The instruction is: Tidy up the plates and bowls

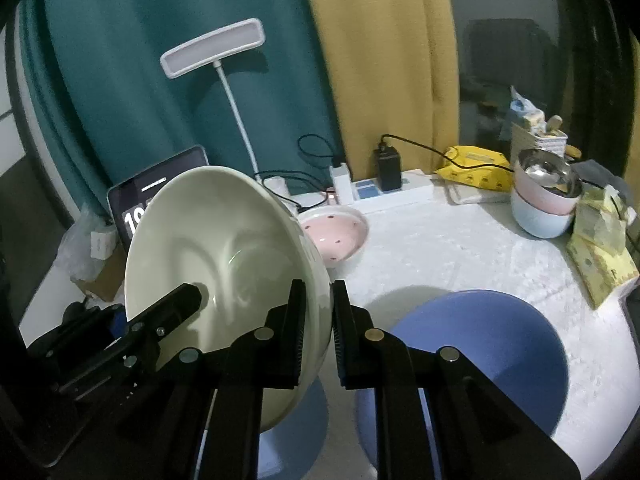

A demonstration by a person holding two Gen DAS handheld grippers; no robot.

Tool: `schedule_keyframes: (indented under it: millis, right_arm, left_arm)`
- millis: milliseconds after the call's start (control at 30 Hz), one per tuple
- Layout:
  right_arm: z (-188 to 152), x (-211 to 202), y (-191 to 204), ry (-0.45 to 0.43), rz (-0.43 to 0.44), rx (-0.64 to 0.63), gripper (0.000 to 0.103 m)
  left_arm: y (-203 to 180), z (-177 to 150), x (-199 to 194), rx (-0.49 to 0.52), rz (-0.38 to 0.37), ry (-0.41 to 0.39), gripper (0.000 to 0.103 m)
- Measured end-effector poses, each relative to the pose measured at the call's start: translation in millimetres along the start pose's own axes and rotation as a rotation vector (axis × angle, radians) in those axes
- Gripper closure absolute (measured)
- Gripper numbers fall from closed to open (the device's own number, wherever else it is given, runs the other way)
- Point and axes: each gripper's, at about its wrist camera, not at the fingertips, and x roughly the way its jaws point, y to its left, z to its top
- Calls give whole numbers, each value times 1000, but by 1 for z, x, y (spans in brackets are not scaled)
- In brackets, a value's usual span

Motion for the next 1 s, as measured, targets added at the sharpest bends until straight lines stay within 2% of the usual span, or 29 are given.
schedule_keyframes:
  millis: [500,1000]
  right_arm:
    - [-17,-32,-59,-17,-46,74,89]
    - [-43,-40,-111,29,-82,142,89]
  left_arm:
    - [-69,-8,3,69,-54,21,88]
    - [-119,-26,23,125,-84,88,88]
